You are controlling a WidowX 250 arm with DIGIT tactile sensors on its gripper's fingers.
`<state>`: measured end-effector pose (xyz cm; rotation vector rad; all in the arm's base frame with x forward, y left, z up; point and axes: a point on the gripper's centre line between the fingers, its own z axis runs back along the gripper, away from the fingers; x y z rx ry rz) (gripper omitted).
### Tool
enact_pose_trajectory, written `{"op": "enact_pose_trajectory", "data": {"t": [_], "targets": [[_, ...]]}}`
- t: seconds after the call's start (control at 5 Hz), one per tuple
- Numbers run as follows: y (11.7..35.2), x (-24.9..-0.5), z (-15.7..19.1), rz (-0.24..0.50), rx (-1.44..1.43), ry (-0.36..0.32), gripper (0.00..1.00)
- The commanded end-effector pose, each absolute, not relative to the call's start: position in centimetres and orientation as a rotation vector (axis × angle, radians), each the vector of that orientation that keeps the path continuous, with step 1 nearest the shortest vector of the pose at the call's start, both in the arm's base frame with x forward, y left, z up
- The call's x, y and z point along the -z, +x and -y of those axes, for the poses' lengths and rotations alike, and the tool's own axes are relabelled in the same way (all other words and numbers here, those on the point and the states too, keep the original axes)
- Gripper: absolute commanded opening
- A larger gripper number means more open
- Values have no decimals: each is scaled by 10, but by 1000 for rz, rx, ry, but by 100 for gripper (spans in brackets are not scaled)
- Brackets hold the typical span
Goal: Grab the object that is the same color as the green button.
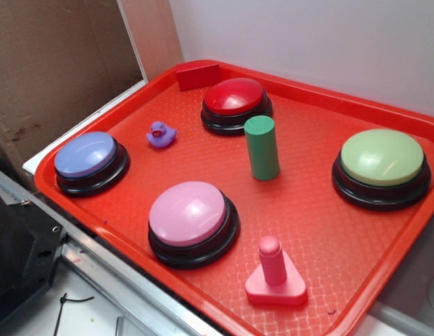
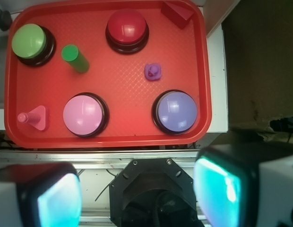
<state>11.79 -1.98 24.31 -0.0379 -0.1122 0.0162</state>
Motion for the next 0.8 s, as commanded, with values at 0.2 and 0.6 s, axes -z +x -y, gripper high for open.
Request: {"op": "enact_pose_trajectory", "data": {"t": [0.2,0.6], "targets": [[168,-244,8,42,-159,137,100],[242,-215,32,-56,-18,-40,100]]}}
